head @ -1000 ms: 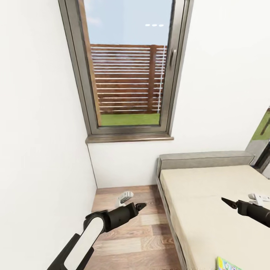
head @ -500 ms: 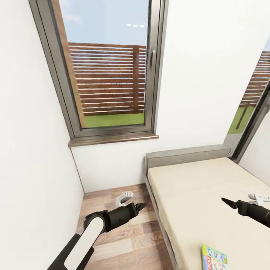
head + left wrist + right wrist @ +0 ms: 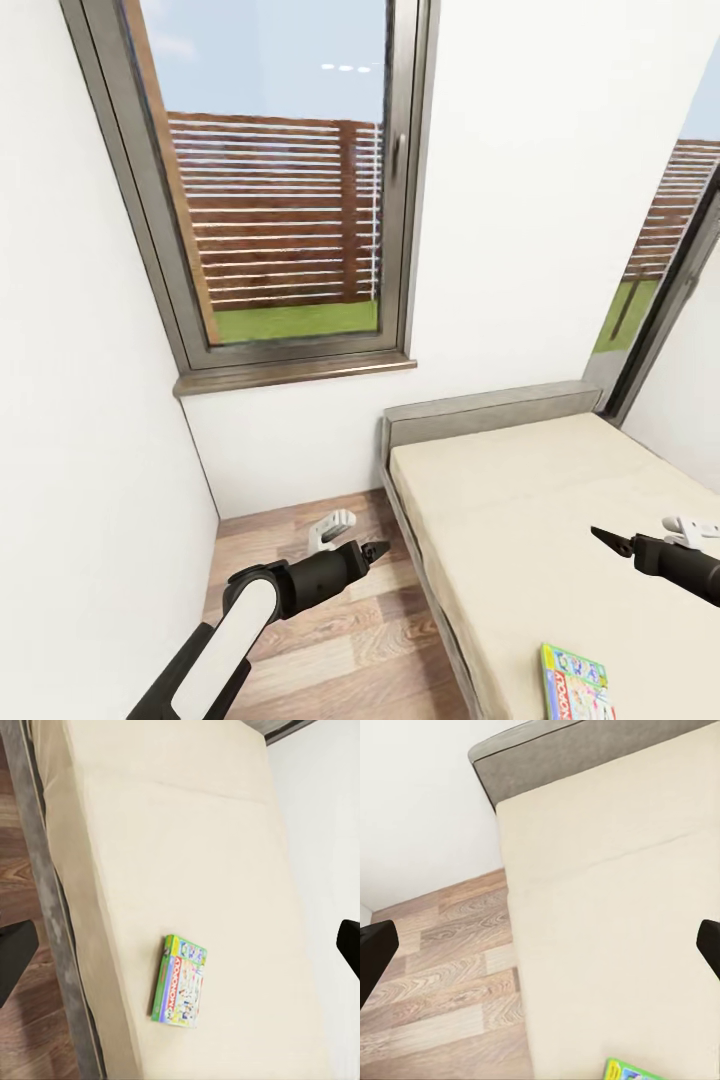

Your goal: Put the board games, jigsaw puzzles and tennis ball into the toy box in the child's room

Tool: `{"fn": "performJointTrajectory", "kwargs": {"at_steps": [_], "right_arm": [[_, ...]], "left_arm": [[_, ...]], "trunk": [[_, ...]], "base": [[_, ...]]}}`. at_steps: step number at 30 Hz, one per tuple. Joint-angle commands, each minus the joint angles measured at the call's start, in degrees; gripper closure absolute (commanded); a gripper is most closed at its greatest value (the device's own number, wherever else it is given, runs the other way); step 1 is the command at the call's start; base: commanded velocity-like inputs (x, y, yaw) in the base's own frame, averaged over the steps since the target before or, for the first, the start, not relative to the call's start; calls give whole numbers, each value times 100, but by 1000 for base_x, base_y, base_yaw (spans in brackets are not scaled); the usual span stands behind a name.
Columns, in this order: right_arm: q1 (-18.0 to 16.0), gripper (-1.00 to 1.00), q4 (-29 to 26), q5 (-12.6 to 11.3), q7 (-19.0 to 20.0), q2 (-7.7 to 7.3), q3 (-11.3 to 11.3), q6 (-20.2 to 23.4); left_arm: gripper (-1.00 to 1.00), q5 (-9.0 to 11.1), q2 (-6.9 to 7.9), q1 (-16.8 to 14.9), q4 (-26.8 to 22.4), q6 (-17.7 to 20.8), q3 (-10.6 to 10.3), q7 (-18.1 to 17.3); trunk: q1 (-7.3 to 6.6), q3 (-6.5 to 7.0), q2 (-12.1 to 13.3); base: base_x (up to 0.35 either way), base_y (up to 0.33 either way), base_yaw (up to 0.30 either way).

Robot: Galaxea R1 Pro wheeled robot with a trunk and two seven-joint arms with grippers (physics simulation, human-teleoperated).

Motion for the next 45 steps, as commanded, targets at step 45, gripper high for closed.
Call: {"fn": "performJointTrajectory", "kwargs": {"at_steps": [45], "right_arm": [[-5, -100, -6, -54, 6, -15, -17, 59]], "left_arm": [[-100, 57, -9, -7, 96, -6, -2, 56]], "trunk": [[1, -8, -6]], "base": [[70, 18, -4]]}}
